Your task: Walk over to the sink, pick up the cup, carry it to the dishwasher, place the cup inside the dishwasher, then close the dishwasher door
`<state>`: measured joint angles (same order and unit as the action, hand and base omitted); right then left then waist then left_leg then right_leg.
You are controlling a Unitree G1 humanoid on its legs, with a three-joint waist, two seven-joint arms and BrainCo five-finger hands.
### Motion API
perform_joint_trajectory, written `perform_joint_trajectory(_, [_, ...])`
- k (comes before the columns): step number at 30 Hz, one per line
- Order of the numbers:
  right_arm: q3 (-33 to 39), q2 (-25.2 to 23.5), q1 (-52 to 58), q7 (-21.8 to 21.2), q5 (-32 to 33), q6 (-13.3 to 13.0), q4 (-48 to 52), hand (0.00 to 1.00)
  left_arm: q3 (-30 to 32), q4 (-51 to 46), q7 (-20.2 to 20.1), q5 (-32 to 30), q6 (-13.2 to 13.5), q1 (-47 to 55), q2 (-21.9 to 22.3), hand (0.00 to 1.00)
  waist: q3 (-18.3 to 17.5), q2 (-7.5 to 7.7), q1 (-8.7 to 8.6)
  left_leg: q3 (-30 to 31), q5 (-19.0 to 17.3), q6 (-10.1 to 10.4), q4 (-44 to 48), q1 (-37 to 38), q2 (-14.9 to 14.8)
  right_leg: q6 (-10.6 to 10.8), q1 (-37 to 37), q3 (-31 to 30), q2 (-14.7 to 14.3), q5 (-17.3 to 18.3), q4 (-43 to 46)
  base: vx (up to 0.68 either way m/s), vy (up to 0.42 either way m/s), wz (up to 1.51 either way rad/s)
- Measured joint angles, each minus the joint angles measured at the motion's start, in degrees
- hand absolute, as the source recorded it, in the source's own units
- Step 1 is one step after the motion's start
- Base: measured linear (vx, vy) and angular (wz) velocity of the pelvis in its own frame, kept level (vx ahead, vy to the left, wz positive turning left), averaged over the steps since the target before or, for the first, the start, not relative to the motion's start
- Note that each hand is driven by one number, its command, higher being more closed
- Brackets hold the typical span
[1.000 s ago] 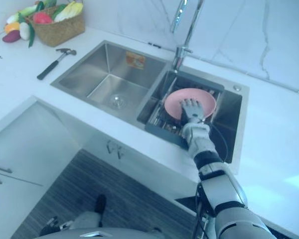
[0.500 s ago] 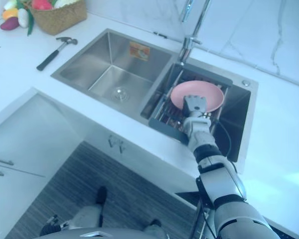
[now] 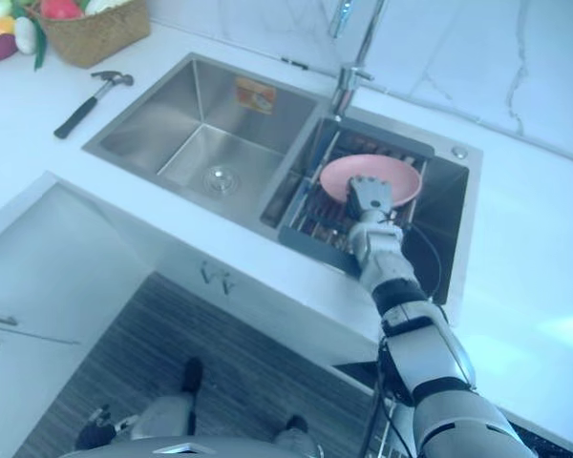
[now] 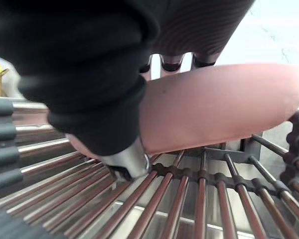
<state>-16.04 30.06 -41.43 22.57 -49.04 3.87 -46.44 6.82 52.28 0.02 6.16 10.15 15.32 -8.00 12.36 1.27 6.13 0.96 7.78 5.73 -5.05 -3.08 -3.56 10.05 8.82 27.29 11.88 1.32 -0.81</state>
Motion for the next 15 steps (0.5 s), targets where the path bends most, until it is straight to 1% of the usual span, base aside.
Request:
perform_joint_trajectory(4, [3.4, 0.2, 2.5, 0.0, 4.6, -2.3, 6.5, 1.00, 0.5, -0.2, 0.2, -0.1, 0.3, 0.0, 0.0, 0.00, 0.0, 0.05, -0.63, -0.9, -0.1, 0.0, 0.0, 0.3, -0.1, 0.0, 0.0, -0.3, 0.1, 0.0, 0.0, 0.03, -0.002, -0.08])
perform_joint_trajectory(7, [6.0, 0.3, 4.3, 0.2, 7.0, -3.6, 10.9, 1.00, 1.1, -0.5, 0.9, -0.1, 0.4, 0.0, 0.2, 0.00, -0.1, 0.13, -1.25, -1.2, -0.1, 0.0, 0.0, 0.6, -0.1, 0.1, 0.0, -0.6, 0.1, 0.0, 0.0, 0.00, 0.000, -0.03])
perform_joint_trajectory(11, [9.1, 0.2, 6.3, 1.8, 9.4, -4.3, 17.1, 1.00, 1.7, -0.5, 1.2, -0.3, 0.6, 0.1, 0.2, 0.00, -0.2, 0.31, -1.70, -2.4, -0.2, 0.0, 0.0, 1.5, -0.4, 0.0, 0.1, -1.6, 0.1, -0.3, 0.0, -0.02, 0.003, -0.15])
perform_joint_trajectory(13, [10.7, 0.2, 7.7, 2.3, 10.8, -4.9, 19.1, 1.00, 2.2, -0.5, 1.7, -0.3, 1.0, 0.1, 0.1, 0.00, -0.7, 0.98, -2.32, -2.6, -0.3, 0.0, 0.0, 1.5, -0.5, 0.0, 0.0, -1.7, 0.1, -0.5, -0.1, -0.03, 0.002, -0.08])
perform_joint_trajectory(15, [10.8, 0.2, 8.5, 2.5, 12.0, -4.9, 20.0, 1.00, 2.2, -0.5, 2.2, -0.3, 1.2, 0.1, 0.2, 0.00, -1.1, 1.61, -2.74, -2.8, -0.3, 0.0, 0.0, 1.5, -0.6, 0.0, -0.1, -1.9, 0.0, -0.5, -0.2, -0.01, 0.000, -0.04])
